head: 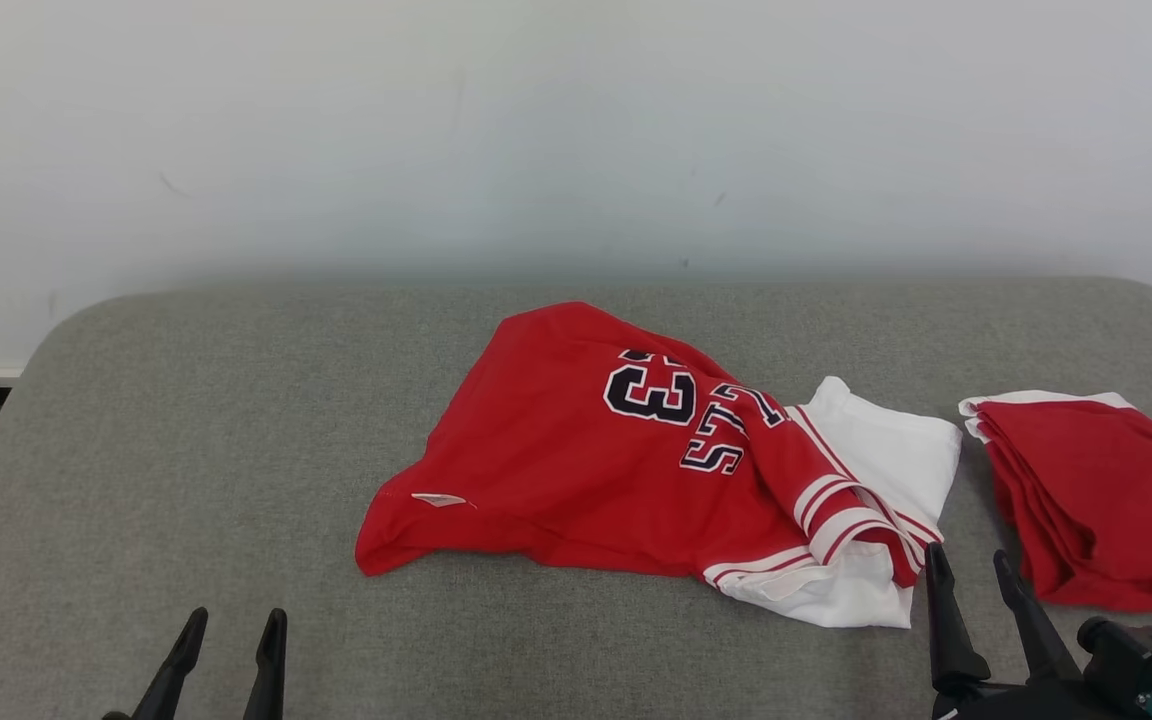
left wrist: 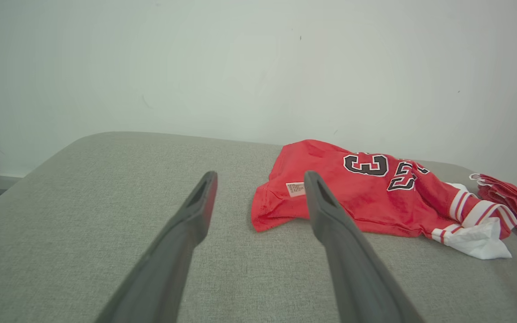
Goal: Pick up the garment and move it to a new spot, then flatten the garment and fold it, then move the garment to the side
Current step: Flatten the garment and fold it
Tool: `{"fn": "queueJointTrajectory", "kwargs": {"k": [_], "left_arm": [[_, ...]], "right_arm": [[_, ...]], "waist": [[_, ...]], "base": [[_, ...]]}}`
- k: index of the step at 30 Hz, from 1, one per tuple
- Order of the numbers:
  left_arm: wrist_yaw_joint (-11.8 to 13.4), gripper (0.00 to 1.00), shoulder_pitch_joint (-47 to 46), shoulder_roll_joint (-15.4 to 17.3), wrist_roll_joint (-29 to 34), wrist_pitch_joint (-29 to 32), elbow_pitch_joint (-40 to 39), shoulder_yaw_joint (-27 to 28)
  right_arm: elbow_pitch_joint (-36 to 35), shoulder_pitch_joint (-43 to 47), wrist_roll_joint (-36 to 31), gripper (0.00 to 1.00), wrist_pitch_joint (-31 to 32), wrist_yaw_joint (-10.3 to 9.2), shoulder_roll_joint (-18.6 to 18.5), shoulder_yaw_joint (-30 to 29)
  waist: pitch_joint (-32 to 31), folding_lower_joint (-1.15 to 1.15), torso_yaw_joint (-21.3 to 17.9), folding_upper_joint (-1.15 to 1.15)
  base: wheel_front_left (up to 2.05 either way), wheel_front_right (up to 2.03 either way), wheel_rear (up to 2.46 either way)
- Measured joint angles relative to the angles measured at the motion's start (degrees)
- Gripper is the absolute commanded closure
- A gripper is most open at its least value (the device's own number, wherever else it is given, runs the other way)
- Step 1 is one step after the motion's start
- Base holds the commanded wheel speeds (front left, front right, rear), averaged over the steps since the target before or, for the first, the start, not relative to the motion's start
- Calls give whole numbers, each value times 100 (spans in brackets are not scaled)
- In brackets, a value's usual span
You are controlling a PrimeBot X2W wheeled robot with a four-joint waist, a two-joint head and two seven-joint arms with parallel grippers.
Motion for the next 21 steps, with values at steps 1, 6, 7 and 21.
{"fn": "queueJointTrajectory", "kwargs": {"k": [1,6,7,21], "left_arm": [[0,0,1,2,1,0,-30,-1],[4,0,51,42,1,0,-194,32],[5,0,76,54,1,0,-216,43],[4,0,85,92,0,140,-397,-18]], "right_arm": [[18,-4,0,0,-15,0,0,-2],[65,-8,-2,0,-56,5,1,-1],[75,-10,-3,0,-66,7,1,1],[138,-87,-14,0,-133,105,0,80]], "waist": [[15,0,-3,0],[55,0,-15,0],[62,0,-16,0],[113,0,-62,0]], "base": [[0,0,0],[0,0,0],[0,0,0],[0,0,0]]}}
